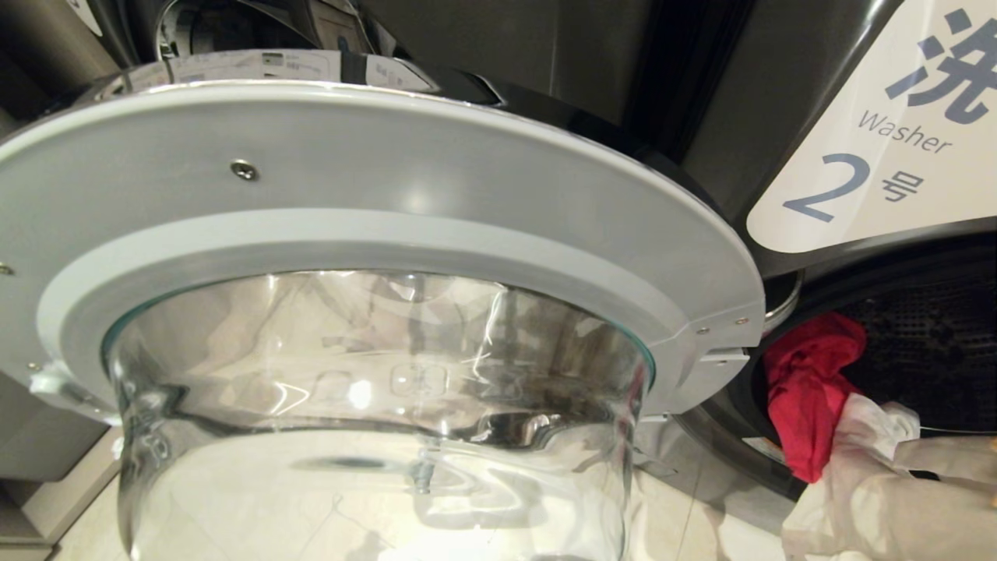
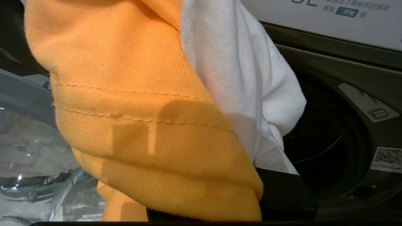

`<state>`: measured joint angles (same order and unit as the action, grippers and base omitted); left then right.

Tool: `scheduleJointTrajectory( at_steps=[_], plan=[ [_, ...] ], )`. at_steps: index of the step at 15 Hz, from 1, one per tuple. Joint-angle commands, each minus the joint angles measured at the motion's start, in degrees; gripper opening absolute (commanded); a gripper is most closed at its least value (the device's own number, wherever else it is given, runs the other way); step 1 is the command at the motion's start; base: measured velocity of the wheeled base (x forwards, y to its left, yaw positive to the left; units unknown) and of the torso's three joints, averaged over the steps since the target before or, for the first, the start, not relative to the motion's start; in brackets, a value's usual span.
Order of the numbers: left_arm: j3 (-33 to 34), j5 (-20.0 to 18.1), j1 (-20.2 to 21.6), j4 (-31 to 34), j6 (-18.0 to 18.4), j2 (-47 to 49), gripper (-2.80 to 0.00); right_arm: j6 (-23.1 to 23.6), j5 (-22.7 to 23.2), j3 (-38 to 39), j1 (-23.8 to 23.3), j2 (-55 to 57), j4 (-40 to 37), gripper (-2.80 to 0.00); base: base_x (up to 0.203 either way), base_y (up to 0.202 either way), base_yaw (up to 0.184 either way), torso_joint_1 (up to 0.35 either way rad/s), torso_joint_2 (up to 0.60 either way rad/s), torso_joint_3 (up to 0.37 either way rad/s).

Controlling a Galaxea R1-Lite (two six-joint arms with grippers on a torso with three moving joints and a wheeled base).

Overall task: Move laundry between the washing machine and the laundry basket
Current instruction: Pick a cloth and place it into the basket

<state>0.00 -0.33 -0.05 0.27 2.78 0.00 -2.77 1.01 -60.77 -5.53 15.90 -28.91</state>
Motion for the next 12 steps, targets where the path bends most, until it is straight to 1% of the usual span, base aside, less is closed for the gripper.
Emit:
scheduleJointTrajectory(
  at_steps=[1, 11, 12],
  plan=[
    [0.09, -0.02, 0.04, 0.00, 0.03, 0.00, -2.80, 0.05, -0.05, 0.39, 0.00, 0.19, -0.18, -2.80, 0.000, 0.000, 0.000, 0.000, 0.00, 0.000],
    [0.09, -0.11, -0.03, -0.09, 0.29, 0.00, -2.80, 0.04, -0.40, 1.51, 0.00, 0.19, -0.27, -2.80, 0.000, 0.000, 0.000, 0.000, 0.00, 0.000],
    [0.09, -0.14, 0.04, -0.09, 0.31, 0.00, -2.80, 0.04, -0.40, 1.53, 0.00, 0.19, -0.27, -2.80, -0.136, 0.000, 0.003, 0.017, 0.01, 0.000]
  ],
)
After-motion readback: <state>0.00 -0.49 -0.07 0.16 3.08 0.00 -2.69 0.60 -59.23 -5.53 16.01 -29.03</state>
